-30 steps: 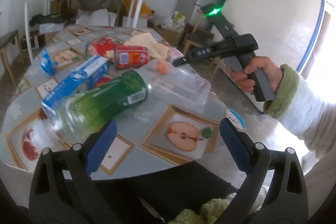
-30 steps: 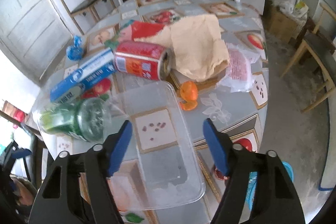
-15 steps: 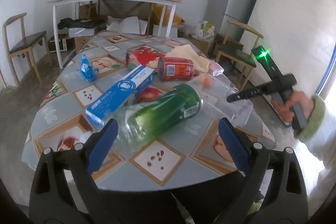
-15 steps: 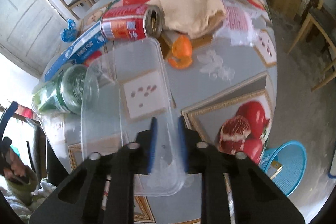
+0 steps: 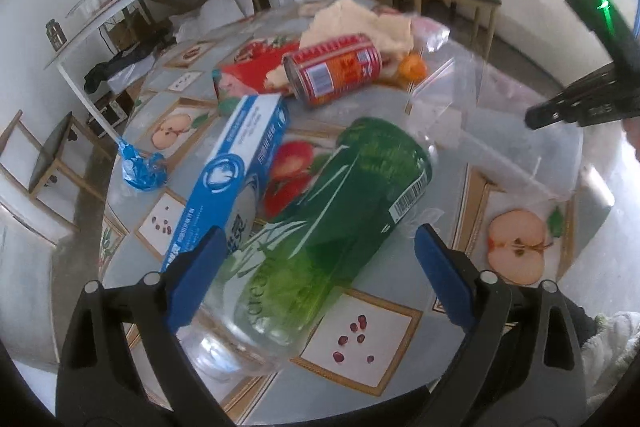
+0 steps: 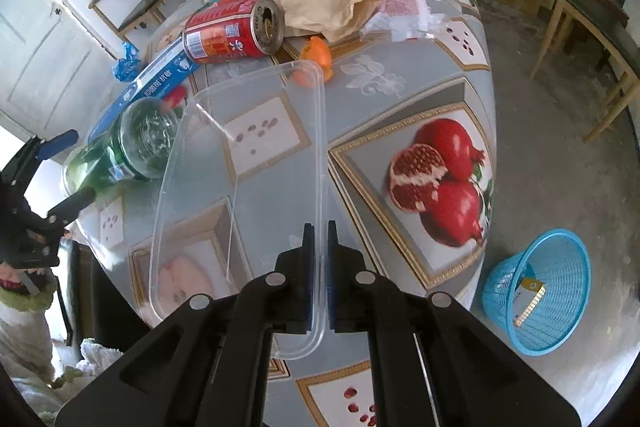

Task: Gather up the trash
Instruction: 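Grasp the clear plastic container rim with the right gripper, then grasp the green-labelled plastic bottle with the left gripper while right holds the container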

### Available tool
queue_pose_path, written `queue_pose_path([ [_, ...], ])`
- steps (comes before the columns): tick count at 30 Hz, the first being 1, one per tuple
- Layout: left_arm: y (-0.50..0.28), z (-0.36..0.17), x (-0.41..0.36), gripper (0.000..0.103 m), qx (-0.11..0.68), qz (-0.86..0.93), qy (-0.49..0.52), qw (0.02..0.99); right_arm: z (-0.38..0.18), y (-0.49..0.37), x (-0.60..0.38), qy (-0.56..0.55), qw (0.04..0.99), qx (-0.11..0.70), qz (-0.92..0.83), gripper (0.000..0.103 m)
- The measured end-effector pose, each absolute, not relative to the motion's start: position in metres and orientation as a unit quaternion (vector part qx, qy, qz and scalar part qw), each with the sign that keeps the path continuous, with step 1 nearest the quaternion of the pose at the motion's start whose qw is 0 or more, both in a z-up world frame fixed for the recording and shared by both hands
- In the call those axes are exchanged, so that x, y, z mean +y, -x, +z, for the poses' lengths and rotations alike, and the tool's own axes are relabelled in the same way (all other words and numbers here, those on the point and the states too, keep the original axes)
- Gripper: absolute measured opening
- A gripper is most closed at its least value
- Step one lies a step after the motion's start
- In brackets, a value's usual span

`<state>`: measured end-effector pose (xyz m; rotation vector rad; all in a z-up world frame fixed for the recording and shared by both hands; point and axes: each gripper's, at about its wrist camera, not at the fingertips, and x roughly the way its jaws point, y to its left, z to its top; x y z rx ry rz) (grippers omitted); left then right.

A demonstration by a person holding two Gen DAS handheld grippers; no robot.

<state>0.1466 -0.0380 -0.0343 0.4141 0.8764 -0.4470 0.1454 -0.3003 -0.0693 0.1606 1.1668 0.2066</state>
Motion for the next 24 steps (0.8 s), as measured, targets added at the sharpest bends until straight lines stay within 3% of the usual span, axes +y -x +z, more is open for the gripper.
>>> queue_pose_path([
  [12,-0.128,-0.033,-0.059,0.057,0.420,-0.172,-0.243,0.857,-0.068,-0.139,-0.295,-0.077,0.831,0.542,0.101,0.006],
  [20,-0.133,-0.022,-0.054,0.057,0.462,-0.210,-0.205,0.837,-0.072,-0.134,-0.295,-0.089,0.836,0.531,0.106,0.006],
  [24,-0.152,-0.019,-0.054,0.070,0.499,-0.254,-0.177,0.809,-0.070,-0.130,-0.297,-0.102,0.839,0.522,0.111,0.005],
])
